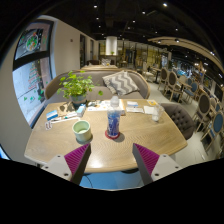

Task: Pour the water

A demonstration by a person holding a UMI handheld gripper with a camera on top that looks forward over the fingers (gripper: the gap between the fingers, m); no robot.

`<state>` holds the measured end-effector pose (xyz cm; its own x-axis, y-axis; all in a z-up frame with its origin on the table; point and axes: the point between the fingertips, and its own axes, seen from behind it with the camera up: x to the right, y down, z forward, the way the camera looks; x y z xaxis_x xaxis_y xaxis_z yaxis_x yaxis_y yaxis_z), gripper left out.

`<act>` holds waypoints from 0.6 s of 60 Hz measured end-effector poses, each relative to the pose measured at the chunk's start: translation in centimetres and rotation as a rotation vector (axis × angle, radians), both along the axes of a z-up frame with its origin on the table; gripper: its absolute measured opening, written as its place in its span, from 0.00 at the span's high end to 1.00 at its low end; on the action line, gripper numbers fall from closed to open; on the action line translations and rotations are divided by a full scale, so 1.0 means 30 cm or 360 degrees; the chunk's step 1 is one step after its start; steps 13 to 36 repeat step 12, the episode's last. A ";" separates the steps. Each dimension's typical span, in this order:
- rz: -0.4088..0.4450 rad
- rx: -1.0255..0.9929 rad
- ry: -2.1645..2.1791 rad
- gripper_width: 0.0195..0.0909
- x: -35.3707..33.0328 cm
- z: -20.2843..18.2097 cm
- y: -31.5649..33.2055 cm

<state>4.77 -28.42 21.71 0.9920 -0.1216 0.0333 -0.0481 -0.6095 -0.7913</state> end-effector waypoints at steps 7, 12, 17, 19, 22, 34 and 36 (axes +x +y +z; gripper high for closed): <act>-0.0001 0.0003 -0.0052 0.08 0.017 0.012 -0.006; 0.0008 -0.0013 -0.0055 0.08 0.016 0.007 -0.012; 0.0008 -0.0013 -0.0055 0.08 0.016 0.007 -0.012; 0.0008 -0.0013 -0.0055 0.08 0.016 0.007 -0.012; 0.0008 -0.0013 -0.0055 0.08 0.016 0.007 -0.012; 0.0008 -0.0013 -0.0055 0.08 0.016 0.007 -0.012; 0.0008 -0.0013 -0.0055 0.08 0.016 0.007 -0.012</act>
